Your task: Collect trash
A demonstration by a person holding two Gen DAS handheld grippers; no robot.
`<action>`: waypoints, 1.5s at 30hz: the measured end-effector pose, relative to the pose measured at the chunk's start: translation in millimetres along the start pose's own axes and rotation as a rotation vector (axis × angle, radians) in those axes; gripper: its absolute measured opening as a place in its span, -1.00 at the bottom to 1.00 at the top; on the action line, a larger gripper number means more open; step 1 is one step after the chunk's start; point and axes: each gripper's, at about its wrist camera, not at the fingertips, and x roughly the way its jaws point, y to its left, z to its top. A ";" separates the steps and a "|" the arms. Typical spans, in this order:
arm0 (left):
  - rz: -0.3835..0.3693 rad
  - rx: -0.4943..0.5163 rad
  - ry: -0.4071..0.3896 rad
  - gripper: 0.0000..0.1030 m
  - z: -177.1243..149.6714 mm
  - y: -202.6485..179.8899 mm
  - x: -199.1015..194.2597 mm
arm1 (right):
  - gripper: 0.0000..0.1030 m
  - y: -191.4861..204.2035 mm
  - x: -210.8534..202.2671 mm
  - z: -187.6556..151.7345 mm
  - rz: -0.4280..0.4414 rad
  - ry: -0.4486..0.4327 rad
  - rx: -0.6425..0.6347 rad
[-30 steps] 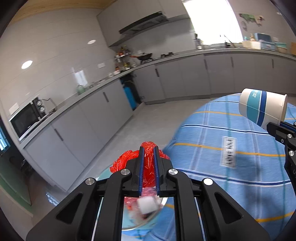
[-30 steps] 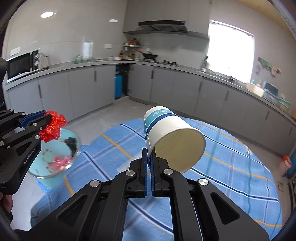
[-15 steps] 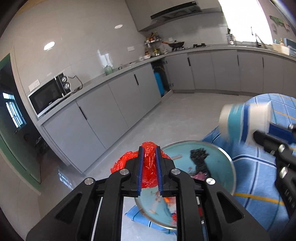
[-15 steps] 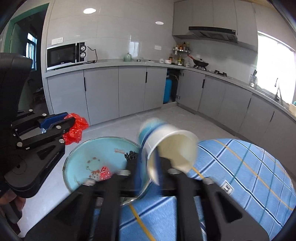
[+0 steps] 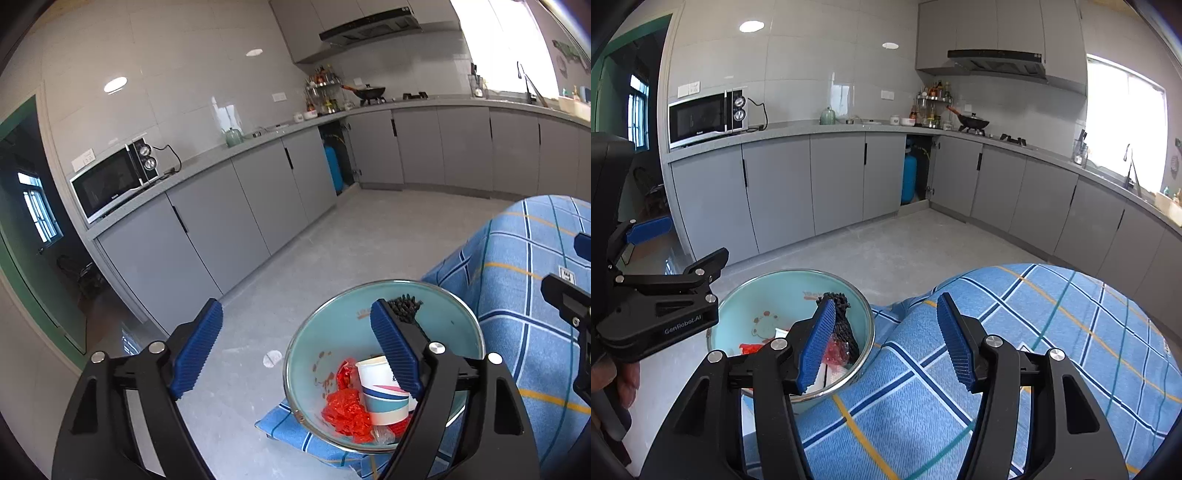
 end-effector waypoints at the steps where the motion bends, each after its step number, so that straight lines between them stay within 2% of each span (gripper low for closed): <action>1: 0.001 -0.002 -0.004 0.59 0.7 1.7 -1.6 | 0.13 0.0 -3.0 0.7 -0.002 -0.004 -0.002; 15: 0.017 -0.032 -0.061 0.68 1.7 22.0 -35.9 | 0.19 2.6 -41.6 2.5 -0.024 -0.064 -0.011; 45: 0.023 -0.058 -0.080 0.78 0.7 37.2 -45.7 | 0.21 6.3 -55.6 3.6 -0.037 -0.087 -0.024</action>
